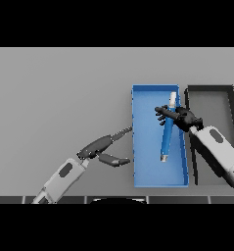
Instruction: Pick up the blue pipe and place it into the blue bin.
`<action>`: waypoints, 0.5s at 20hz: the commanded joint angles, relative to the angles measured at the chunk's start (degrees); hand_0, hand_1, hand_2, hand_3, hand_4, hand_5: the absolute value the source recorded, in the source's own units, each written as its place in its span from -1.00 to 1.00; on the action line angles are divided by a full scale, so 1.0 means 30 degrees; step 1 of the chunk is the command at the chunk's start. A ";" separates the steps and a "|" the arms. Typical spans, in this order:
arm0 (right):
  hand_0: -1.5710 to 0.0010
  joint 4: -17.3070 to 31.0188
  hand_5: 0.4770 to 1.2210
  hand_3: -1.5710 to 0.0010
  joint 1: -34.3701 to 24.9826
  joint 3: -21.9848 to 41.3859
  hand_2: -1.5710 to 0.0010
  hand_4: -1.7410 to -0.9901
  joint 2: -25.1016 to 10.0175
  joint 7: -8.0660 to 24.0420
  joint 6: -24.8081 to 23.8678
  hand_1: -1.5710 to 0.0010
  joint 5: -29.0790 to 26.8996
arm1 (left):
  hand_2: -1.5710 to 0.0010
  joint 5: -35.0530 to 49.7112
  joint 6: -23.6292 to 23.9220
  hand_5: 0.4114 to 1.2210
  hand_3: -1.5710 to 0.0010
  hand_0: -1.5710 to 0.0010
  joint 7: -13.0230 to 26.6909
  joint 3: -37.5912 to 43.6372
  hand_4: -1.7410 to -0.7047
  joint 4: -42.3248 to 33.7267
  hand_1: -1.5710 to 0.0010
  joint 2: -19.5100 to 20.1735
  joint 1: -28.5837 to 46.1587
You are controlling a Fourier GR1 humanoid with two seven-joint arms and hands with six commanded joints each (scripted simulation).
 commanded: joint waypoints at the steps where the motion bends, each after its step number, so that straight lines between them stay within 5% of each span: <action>1: 0.56 0.0098 0.48 0.70 -0.0111 0.0499 0.63 0.42 -0.0135 -0.0005 0.0284 0.61 0.0627 | 1.00 -0.0012 -0.0001 -0.90 1.00 1.00 -0.0097 0.0010 0.64 0.0112 1.00 -0.0032 -0.0006; 5: 0.82 0.0488 0.02 0.88 -0.0589 0.1822 0.85 0.62 -0.0215 -0.0426 0.0836 0.84 0.2854 | 1.00 -0.0007 0.0093 -0.91 1.00 1.00 -0.0389 0.0136 0.63 0.0003 1.00 0.0036 -0.0053; 7: 0.89 0.1007 -0.15 0.92 -0.0696 0.2149 0.90 0.64 0.0029 -0.1189 0.0881 0.90 0.3658 | 1.00 0.0053 -0.0088 -0.90 1.00 1.00 -0.0456 0.0188 0.62 0.0161 1.00 0.0196 -0.0029; 10: 0.94 0.1306 -0.36 0.96 -0.0861 0.2271 0.95 0.64 0.0083 -0.0992 0.0495 0.95 0.4011 | 1.00 -0.0016 -0.0112 -0.88 1.00 1.00 -0.0667 0.0039 0.60 0.0110 1.00 0.0176 0.0219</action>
